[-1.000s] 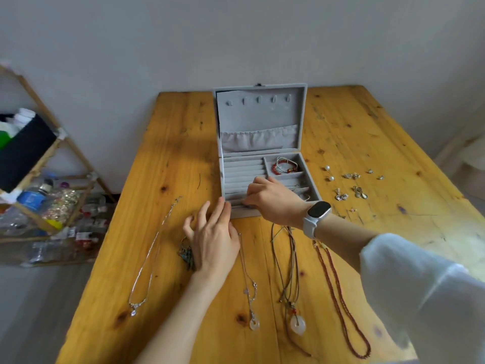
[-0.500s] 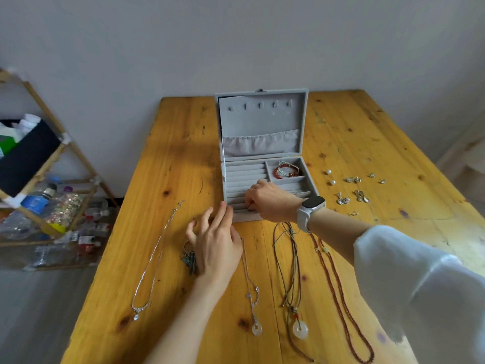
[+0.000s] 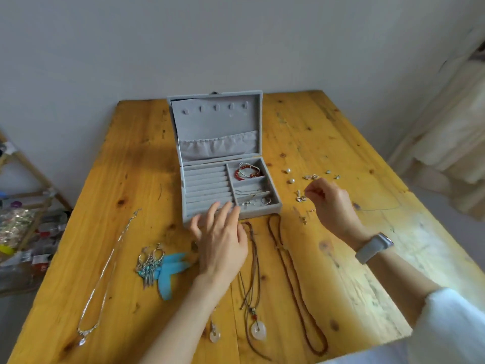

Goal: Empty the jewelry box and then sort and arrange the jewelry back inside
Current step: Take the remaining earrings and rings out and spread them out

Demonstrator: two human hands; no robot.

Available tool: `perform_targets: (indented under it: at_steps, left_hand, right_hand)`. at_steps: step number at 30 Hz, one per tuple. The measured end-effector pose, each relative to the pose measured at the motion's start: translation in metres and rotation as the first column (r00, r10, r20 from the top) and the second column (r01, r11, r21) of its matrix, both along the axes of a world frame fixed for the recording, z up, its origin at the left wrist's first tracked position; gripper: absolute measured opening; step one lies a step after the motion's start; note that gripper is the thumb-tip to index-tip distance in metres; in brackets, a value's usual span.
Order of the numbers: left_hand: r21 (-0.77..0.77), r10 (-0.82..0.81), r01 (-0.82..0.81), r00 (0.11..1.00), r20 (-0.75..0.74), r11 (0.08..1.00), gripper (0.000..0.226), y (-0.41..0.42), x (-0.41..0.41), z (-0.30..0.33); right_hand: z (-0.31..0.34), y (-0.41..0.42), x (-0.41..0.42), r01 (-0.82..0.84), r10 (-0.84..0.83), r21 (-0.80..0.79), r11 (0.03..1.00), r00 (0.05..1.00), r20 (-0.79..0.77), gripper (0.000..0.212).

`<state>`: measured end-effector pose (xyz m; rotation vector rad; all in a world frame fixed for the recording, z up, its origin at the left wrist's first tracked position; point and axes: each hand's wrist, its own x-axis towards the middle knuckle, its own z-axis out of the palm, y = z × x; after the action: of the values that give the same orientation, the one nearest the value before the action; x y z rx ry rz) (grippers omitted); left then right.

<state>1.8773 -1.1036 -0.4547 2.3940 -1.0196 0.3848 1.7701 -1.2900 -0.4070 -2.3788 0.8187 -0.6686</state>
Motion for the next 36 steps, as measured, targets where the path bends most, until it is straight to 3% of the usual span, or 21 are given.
perform_targets:
  at_steps: [3,11,15,22,26,30,36]
  left_hand:
    - [0.054,-0.083,0.085,0.996,-0.043,0.995,0.042,-0.024,-0.015,0.004]
    - [0.210,-0.144,0.154,0.988,-0.063,0.965,0.056,-0.044,-0.025,-0.008]
    - [0.231,-0.150,0.146,0.989,0.000,0.962,0.056,-0.042,-0.025,-0.007]
    - [0.283,-0.139,0.144,0.990,-0.036,0.948,0.056,-0.042,-0.027,0.001]
    - [0.266,-0.183,0.198,0.980,-0.081,0.943,0.057,-0.040,-0.024,0.003]
    - [0.126,-0.231,0.246,0.965,-0.126,0.961,0.053,-0.027,-0.015,0.000]
    - [0.108,-0.024,0.036,0.993,-0.113,0.993,0.056,0.014,0.014,-0.003]
  right_hand:
    - [-0.027,-0.027,-0.040,0.106,-0.109,-0.042,0.993,0.991,-0.082,0.007]
    - [-0.057,-0.030,-0.055,-0.124,0.060,-0.265,0.956,0.970,-0.237,0.007]
    - [-0.054,-0.031,-0.052,-0.125,0.066,-0.246,0.961,0.969,-0.238,0.012]
    - [-0.052,-0.033,-0.051,-0.152,0.086,-0.227,0.962,0.957,-0.276,0.015]
    - [-0.050,-0.032,-0.053,-0.166,0.091,-0.235,0.958,0.950,-0.300,0.017]
    - [-0.043,-0.028,-0.052,-0.146,0.072,-0.255,0.956,0.958,-0.279,0.015]
    - [-0.027,0.000,-0.021,-0.164,0.117,-0.267,0.950,0.976,-0.185,0.014]
